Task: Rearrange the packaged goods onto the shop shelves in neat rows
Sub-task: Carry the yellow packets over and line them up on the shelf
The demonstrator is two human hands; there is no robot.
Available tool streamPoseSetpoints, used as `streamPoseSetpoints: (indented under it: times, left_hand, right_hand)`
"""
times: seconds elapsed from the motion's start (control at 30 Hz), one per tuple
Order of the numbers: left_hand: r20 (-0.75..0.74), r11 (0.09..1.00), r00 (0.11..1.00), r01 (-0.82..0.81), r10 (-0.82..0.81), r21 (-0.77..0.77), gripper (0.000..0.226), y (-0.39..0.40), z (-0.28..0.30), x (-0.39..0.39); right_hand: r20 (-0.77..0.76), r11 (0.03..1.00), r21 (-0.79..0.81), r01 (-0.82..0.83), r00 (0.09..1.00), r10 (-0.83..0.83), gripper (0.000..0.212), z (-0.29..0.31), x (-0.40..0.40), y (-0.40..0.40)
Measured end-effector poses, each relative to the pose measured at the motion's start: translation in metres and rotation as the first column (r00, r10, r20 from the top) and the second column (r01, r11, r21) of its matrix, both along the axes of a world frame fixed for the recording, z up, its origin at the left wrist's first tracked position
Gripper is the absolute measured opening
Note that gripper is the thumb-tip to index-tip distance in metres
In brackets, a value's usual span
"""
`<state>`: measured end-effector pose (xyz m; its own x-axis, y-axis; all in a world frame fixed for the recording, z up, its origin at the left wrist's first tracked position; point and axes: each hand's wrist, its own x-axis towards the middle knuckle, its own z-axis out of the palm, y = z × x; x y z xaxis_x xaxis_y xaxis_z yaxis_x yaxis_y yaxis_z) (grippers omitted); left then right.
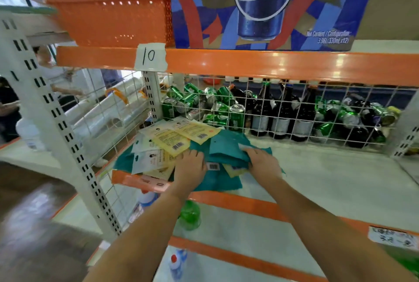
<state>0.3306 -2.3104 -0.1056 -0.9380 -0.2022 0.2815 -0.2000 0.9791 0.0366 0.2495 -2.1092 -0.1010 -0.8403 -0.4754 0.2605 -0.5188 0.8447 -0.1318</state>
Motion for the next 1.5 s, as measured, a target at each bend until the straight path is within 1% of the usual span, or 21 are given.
streamPoseSetpoints:
  times: [0.07, 0.17, 0.3, 0.4, 0.5, 0.57, 0.63, 0.67, 0.73, 0.77, 0.83, 0.87, 0.97, 1.07, 1.13, 1.2, 1.3, 1.4, 1.5]
  left_hand:
    - [0.001, 1.000, 1.000, 0.004, -0.004, 0.023, 0.030, 0.006, -0.002, 0.004]
    - [-0.003, 0.999, 0.999, 0.038, -0.038, 0.008, 0.030, 0.017, -0.001, 0.013]
    - [0.000, 0.998, 0.998, 0.055, -0.055, -0.010, 0.030, 0.035, 0.005, 0.025]
    - [0.001, 0.998, 0.998, 0.057, -0.057, 0.031, 0.030, 0.055, 0.010, 0.036]
    - [0.027, 0.997, 0.998, 0.049, -0.051, 0.064, 0.030, 0.078, 0.015, 0.049]
    - [0.042, 0.997, 0.998, 0.041, -0.044, 0.063, 0.031, 0.095, 0.019, 0.058]
    - [0.038, 0.997, 0.998, 0.039, -0.042, 0.072, 0.034, 0.112, 0.019, 0.068]
    - [0.032, 0.996, 0.998, 0.043, -0.046, 0.076, 0.035, 0.119, 0.019, 0.073]
    - [0.015, 0.996, 0.998, 0.059, -0.060, 0.067, 0.034, 0.132, 0.017, 0.083]
    - [0.007, 0.996, 0.998, 0.069, -0.069, 0.064, 0.034, 0.137, 0.015, 0.088]
    - [0.019, 0.993, 0.996, 0.081, -0.083, 0.080, 0.033, 0.146, 0.013, 0.098]
    - [0.036, 0.992, 0.995, 0.088, -0.092, 0.090, 0.033, 0.151, 0.011, 0.104]
    - [0.044, 0.992, 0.994, 0.093, -0.097, 0.083, 0.031, 0.158, 0.003, 0.116]
    - [0.114, 0.988, 0.986, 0.107, -0.119, 0.108, 0.031, 0.161, -0.006, 0.122]
    - [0.164, 0.985, 0.975, 0.135, -0.152, 0.112, 0.033, 0.163, -0.009, 0.121]
    - [0.171, 0.981, 0.970, 0.153, -0.172, 0.118, 0.033, 0.164, -0.007, 0.117]
    - [0.135, 0.977, 0.973, 0.170, -0.187, 0.126, 0.030, 0.169, 0.001, 0.111]
    - [0.093, 0.970, 0.970, 0.216, -0.227, 0.113, 0.029, 0.175, 0.008, 0.106]
    - [0.089, 0.962, 0.961, 0.250, -0.260, 0.108, 0.029, 0.182, 0.013, 0.102]
  right_hand:
    - [-0.023, 0.999, -0.053, 0.012, 1.000, -0.013, 0.043, 0.003, 0.009, 0.007]
    - [-0.082, 0.995, -0.090, 0.031, 0.996, -0.038, 0.038, 0.010, 0.024, 0.020]
    - [-0.066, 0.994, -0.094, 0.056, 0.996, -0.063, 0.036, 0.029, 0.042, 0.039]
    - [-0.047, 0.969, -0.237, 0.064, 0.996, -0.078, 0.032, 0.045, 0.060, 0.058]
    - [0.022, 0.919, -0.372, 0.133, 0.991, -0.135, 0.031, 0.057, 0.078, 0.079]
    - [0.117, 0.841, -0.509, 0.185, 0.983, -0.145, 0.033, 0.063, 0.090, 0.095]
    - [0.186, 0.714, -0.669, 0.205, 0.977, -0.105, 0.034, 0.069, 0.103, 0.112]
    - [0.213, 0.660, -0.720, 0.216, 0.973, -0.087, 0.032, 0.071, 0.110, 0.120]
    - [0.269, 0.583, -0.771, 0.256, 0.961, -0.066, 0.029, 0.069, 0.121, 0.136]
    - [0.307, 0.526, -0.801, 0.284, 0.951, -0.046, 0.028, 0.065, 0.126, 0.143]
    - [0.394, 0.382, -0.851, 0.359, 0.919, 0.014, 0.022, 0.055, 0.136, 0.154]
    - [0.431, 0.325, -0.858, 0.399, 0.902, 0.031, 0.018, 0.048, 0.141, 0.160]
    - [0.532, 0.202, -0.836, 0.510, 0.844, 0.073, 0.011, 0.034, 0.154, 0.172]
    - [0.635, 0.058, -0.771, 0.634, 0.758, 0.149, 0.011, 0.017, 0.166, 0.187]
    - [0.668, 0.000, -0.733, 0.680, 0.720, 0.189, 0.013, 0.008, 0.169, 0.196]
    - [0.676, -0.046, -0.713, 0.699, 0.704, 0.218, 0.009, 0.004, 0.172, 0.203]
    - [0.690, -0.091, -0.682, 0.726, 0.680, 0.248, 0.003, 0.002, 0.172, 0.210]
    - [0.712, -0.106, -0.652, 0.751, 0.654, 0.257, 0.002, 0.000, 0.167, 0.216]
    - [0.721, -0.116, -0.641, 0.759, 0.647, 0.247, 0.008, -0.001, 0.167, 0.221]
